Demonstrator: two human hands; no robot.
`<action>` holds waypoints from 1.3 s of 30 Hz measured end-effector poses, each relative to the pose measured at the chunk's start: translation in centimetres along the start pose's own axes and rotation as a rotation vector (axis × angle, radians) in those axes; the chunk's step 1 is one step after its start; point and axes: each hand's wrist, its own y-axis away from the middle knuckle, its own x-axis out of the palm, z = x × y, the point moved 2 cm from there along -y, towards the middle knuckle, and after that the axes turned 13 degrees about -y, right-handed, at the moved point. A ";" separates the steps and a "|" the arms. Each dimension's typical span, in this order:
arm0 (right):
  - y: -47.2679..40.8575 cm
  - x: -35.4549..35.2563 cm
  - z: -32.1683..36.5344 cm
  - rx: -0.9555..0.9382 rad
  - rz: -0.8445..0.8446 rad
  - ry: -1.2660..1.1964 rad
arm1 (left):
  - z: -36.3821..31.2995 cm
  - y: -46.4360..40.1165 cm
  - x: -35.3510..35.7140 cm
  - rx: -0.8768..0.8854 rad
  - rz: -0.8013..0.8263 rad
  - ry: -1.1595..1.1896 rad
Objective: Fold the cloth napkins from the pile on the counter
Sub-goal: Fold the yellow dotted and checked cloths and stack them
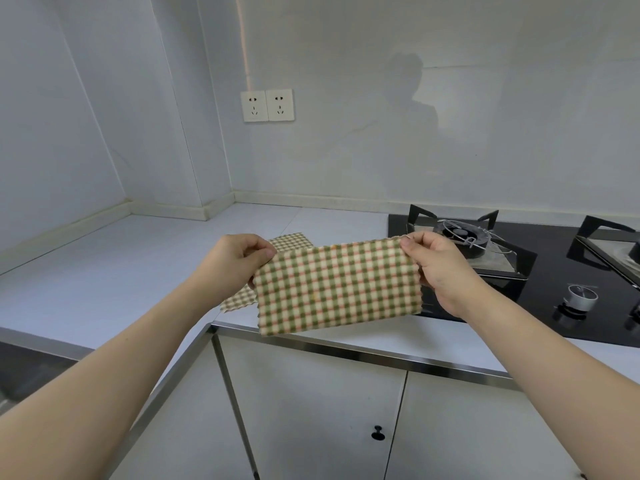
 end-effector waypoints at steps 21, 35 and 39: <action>-7.6 3.8 -8.4 -0.150 -0.006 0.981 | 6.9 -5.1 6.1 0.016 0.004 -0.394; -6.9 7.2 -10.7 -0.283 0.221 1.257 | 5.3 -3.4 13.4 0.273 0.101 -0.560; -5.0 7.0 -12.6 -0.168 0.261 1.254 | 6.2 -2.2 13.4 0.265 0.175 -0.631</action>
